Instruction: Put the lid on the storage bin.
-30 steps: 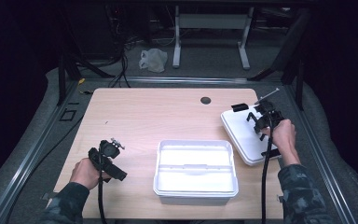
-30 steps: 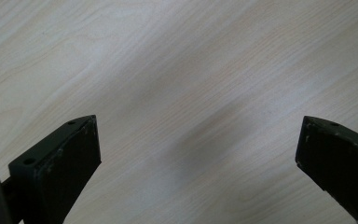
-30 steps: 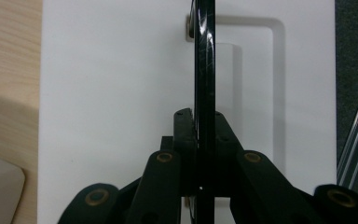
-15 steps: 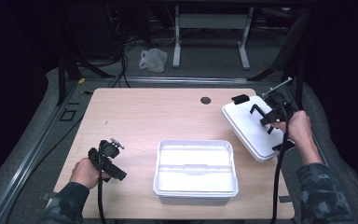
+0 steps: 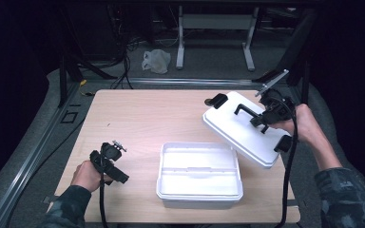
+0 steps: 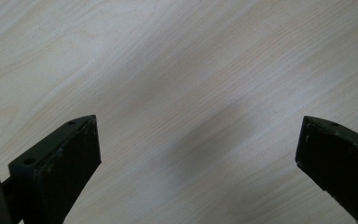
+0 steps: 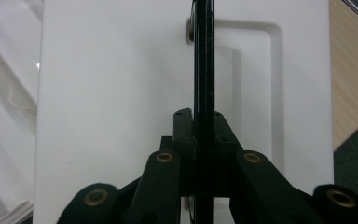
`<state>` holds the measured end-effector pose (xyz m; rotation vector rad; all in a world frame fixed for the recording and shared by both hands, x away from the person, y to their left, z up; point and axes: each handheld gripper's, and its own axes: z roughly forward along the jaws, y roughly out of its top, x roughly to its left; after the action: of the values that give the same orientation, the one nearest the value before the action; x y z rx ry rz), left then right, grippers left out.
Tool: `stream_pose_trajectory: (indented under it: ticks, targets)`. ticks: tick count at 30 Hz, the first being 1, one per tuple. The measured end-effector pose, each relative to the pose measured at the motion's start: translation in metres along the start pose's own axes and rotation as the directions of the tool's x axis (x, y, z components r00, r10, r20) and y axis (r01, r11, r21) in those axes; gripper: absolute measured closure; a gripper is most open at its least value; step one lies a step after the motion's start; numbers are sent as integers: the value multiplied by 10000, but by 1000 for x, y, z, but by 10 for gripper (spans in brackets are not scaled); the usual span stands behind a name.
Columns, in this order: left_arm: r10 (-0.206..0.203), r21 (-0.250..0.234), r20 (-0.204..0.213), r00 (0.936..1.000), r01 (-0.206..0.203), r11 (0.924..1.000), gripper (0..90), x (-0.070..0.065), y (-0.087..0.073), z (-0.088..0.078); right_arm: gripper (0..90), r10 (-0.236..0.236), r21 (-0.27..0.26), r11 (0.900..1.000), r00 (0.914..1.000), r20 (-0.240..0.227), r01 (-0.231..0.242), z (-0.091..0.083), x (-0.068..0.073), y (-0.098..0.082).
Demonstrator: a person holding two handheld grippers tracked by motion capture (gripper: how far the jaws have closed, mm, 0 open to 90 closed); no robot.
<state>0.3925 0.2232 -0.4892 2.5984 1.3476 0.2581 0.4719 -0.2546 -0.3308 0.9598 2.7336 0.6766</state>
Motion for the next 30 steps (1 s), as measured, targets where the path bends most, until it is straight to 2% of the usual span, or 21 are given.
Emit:
stream_pose_trajectory:
  ticks: [3, 6, 10, 11, 12, 13, 14, 16, 17, 21, 25, 26, 30]
  targets:
    - [-12, -1, 10, 10000, 12, 10000, 0, 0, 0, 1, 847, -677, -40, 9977, 9973, -293, 676, 0, 18, 8]
    - [-19, -4, 50, 10000, 19, 10000, 0, 0, 0, 1, 847, -1582, -70, 9874, 9855, -619, 1581, 3, 39, 15]
    - [6, 9, 45, 10000, -6, 10000, 0, -1, 1, 2, 847, -2698, -104, 9627, 9570, -1069, 2703, 10, 67, 24]
    - [10, 21, 47, 10000, -10, 10000, 0, 0, 1, 2, 847, -3010, -90, 9532, 9457, -1231, 3022, 14, 78, 27]
    - [14, 23, 48, 10000, -14, 10000, 0, 0, 1, 2, 847, -3172, -58, 9476, 9391, -1325, 3193, 16, 83, 29]
    - [17, 23, 50, 10000, -17, 10000, 0, 0, 1, 2, 847, -3467, -56, 9370, 9278, -1380, 3494, 20, 92, 31]
    - [48, 40, 60, 10000, -48, 10000, 0, 0, 1, 2, 847, -3538, -25, 9340, 9242, -1441, 3571, 22, 95, 32]
    - [15, 42, 78, 10000, -15, 10000, 0, 0, 1, 3, 846, -3982, 99, 9144, 9034, -1594, 4047, 30, 110, 35]
    - [35, 60, 81, 10000, -36, 10000, 0, 0, 1, 4, 846, -4126, 163, 9064, 8928, -1805, 4222, 34, 115, 36]
    - [29, 89, 84, 10000, -30, 10000, 0, 0, 1, 5, 846, -4699, 197, 8747, 8572, -2106, 4843, 48, 134, 40]
    - [104, 133, 84, 9999, -106, 9999, 0, 0, 1, 5, 846, -4954, 274, 8574, 8385, -2270, 5140, 60, 143, 41]
    - [113, 138, 85, 9999, -114, 9998, 0, 0, 0, 5, 845, -4962, 272, 8569, 8378, -2279, 5148, 61, 144, 41]
    - [73, 150, 106, 9999, -75, 9999, 0, 0, 0, 6, 844, -5085, 404, 8453, 8253, -2455, 5328, 65, 144, 36]
